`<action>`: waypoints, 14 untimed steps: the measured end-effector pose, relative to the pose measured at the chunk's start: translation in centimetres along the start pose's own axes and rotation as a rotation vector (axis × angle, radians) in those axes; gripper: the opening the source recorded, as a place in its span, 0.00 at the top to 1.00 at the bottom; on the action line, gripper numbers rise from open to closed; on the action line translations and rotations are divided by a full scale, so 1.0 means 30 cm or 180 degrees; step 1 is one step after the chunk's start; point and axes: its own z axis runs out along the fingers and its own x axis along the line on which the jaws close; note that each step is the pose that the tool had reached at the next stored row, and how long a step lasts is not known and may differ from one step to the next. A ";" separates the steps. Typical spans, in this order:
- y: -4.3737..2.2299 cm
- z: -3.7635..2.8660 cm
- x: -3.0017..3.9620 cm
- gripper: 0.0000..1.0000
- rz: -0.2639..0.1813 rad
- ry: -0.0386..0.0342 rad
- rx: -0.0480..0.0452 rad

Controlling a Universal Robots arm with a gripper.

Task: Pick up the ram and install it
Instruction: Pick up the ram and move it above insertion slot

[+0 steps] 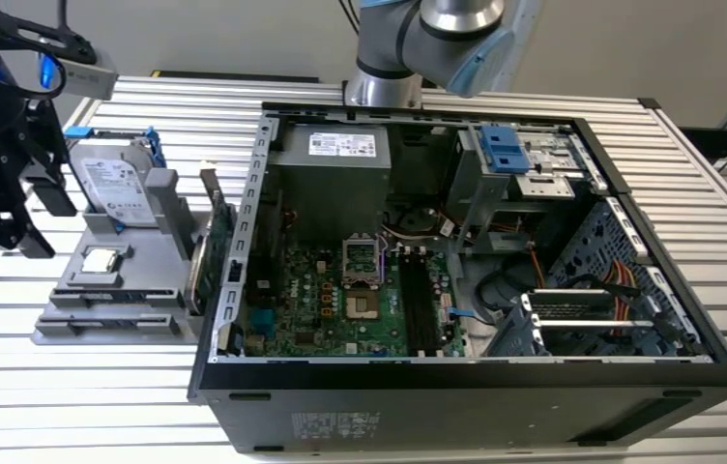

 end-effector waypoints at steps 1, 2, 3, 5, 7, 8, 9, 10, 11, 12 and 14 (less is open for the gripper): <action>0.000 0.002 0.000 0.00 0.0000 0.0000 0.0000; 0.000 0.003 0.000 0.00 0.0000 0.0000 0.0000; 0.000 0.005 0.000 0.00 0.0000 0.0000 0.0000; 0.000 0.009 0.000 0.00 0.0000 0.0000 0.0000; 0.000 0.012 0.000 0.00 0.0000 0.0000 0.0000; 0.000 0.014 0.000 0.00 0.0000 0.0000 0.0000; 0.000 0.016 0.000 0.00 0.0000 0.0000 0.0000; 0.000 0.018 0.000 0.00 0.0000 0.0000 0.0000; 0.000 0.020 0.000 0.00 0.0000 0.0000 0.0000; 0.000 0.022 0.000 0.00 0.0000 0.0000 0.0000; 0.000 0.025 0.000 0.00 0.0000 0.0000 0.0000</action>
